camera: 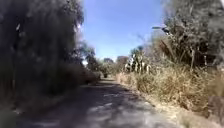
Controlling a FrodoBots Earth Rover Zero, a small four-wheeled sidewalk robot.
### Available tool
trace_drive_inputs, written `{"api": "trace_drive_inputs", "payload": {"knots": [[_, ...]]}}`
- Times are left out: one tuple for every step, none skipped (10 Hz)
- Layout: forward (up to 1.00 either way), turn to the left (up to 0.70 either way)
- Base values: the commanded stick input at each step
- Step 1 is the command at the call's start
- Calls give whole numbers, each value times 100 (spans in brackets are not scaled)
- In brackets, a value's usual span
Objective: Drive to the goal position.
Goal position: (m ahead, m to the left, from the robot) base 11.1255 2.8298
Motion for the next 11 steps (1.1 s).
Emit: {"api": "trace_drive_inputs", "payload": {"knots": [[85, 0], [85, 0], [85, 0], [85, 0], [85, 0], [85, 0], [85, 0], [85, 0], [85, 0], [85, 0], [85, 0]]}}
